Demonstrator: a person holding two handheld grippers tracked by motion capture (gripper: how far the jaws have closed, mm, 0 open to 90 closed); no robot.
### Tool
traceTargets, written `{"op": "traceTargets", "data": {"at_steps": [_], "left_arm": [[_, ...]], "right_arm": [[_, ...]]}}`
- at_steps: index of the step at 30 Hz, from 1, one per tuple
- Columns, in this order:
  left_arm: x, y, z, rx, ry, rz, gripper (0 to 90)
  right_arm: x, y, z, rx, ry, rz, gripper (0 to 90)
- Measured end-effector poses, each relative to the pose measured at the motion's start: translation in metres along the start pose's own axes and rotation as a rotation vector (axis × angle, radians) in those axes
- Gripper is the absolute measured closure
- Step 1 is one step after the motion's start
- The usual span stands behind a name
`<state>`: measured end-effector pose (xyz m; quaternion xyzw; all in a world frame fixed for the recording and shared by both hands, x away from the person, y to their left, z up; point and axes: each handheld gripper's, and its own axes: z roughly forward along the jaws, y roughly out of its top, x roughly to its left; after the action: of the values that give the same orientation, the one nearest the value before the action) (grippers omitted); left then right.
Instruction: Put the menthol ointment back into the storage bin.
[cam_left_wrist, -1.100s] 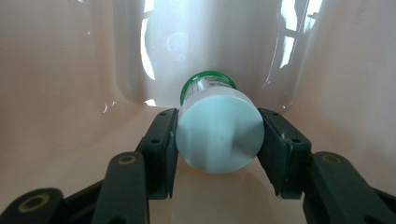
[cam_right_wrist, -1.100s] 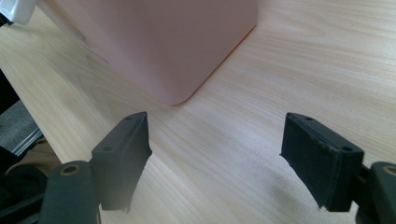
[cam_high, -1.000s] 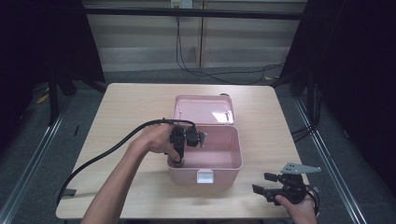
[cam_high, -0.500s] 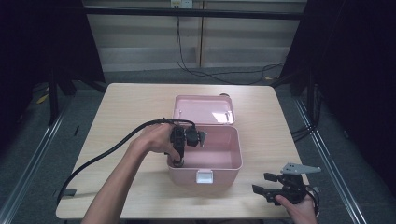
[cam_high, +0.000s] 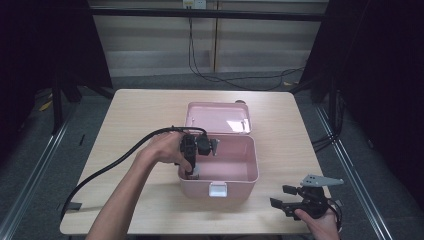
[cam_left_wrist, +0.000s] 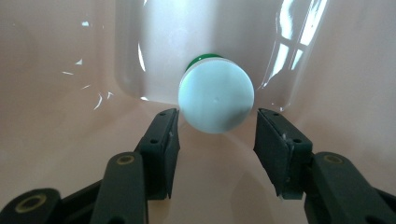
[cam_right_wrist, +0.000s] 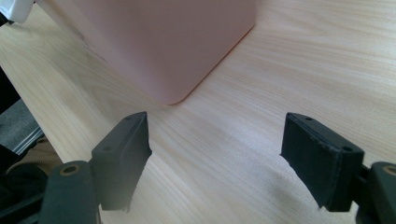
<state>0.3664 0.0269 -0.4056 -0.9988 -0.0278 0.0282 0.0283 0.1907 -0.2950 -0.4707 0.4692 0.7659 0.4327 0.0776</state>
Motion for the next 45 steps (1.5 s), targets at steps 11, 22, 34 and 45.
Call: {"op": "traceTargets", "data": {"at_steps": [11,22,34,45], "left_arm": [[0.001,-0.009,-0.009,-0.080,0.022,-0.050,50.5],[0.003,-0.022,-0.024,-0.250,0.029,-0.135,48.4],[0.004,-0.040,-0.032,-0.407,0.023,-0.230,42.5],[0.000,-0.072,-0.052,-0.695,-0.019,-0.323,32.8]], "right_arm": [[-0.001,0.000,0.000,0.000,0.000,0.006,23.5],[-0.002,0.000,0.000,0.000,-0.002,0.014,23.4],[-0.001,0.000,-0.001,-0.001,-0.004,0.010,23.3],[-0.001,0.000,0.000,0.001,-0.007,0.012,23.1]]}}
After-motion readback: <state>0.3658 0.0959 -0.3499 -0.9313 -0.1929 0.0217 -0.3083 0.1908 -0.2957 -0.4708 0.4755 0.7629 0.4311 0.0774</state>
